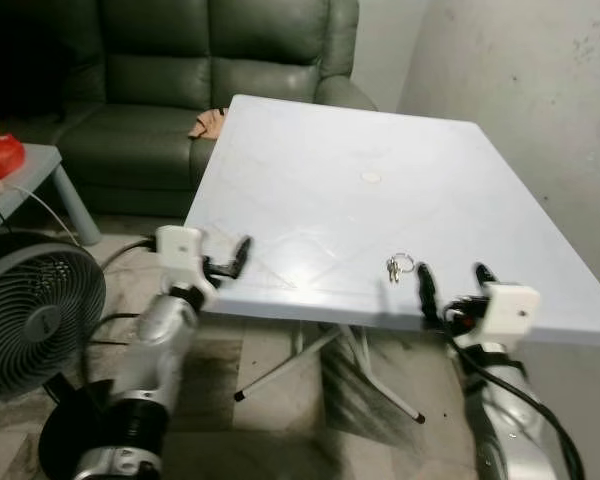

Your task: Hang keys on a hook

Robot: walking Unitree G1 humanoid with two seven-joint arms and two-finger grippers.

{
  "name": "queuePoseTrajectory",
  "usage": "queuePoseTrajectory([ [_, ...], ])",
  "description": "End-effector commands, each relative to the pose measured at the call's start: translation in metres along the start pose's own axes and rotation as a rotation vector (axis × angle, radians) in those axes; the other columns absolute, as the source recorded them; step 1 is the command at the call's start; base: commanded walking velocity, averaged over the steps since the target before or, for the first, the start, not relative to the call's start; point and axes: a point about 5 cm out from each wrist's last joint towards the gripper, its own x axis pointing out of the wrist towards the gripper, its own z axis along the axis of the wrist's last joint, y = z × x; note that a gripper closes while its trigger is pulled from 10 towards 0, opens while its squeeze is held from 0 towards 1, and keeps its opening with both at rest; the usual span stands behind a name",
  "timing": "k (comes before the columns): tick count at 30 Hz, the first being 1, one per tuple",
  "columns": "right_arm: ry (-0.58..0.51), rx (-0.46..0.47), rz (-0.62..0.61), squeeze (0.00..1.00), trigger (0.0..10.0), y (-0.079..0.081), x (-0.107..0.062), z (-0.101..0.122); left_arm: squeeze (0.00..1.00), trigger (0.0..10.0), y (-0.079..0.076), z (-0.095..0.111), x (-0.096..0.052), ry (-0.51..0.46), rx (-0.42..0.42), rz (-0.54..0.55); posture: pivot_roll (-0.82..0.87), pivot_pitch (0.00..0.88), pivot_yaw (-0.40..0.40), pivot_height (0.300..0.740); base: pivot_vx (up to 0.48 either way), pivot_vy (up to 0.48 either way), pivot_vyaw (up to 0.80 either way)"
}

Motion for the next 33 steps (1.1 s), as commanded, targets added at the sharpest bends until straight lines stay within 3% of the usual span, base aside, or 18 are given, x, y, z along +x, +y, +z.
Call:
queuePoseTrajectory([
  [1,0.009,-0.023,-0.015,0.00,10.0,-0.009,0.000,0.001,0.00,10.0,-0.012,-0.003,0.004,0.011,0.006,-0.029,-0.09,0.006,-0.060,0.740,0.000,0.000,0.00],
  [23,0.057,-0.064,0.010,0.00,10.0,-0.009,0.001,-0.003,0.00,10.0,-0.016,-0.005,0.002,0.016,0.008,-0.064,-0.09,0.006,-0.068,0.740,0.000,0.000,0.00],
  [33,0.075,-0.125,0.061,0.00,10.0,-0.006,0.006,-0.005,0.00,10.0,-0.024,-0.007,0.001,0.016,0.050,-0.101,-0.09,0.011,-0.065,0.740,0.000,0.000,0.00],
])
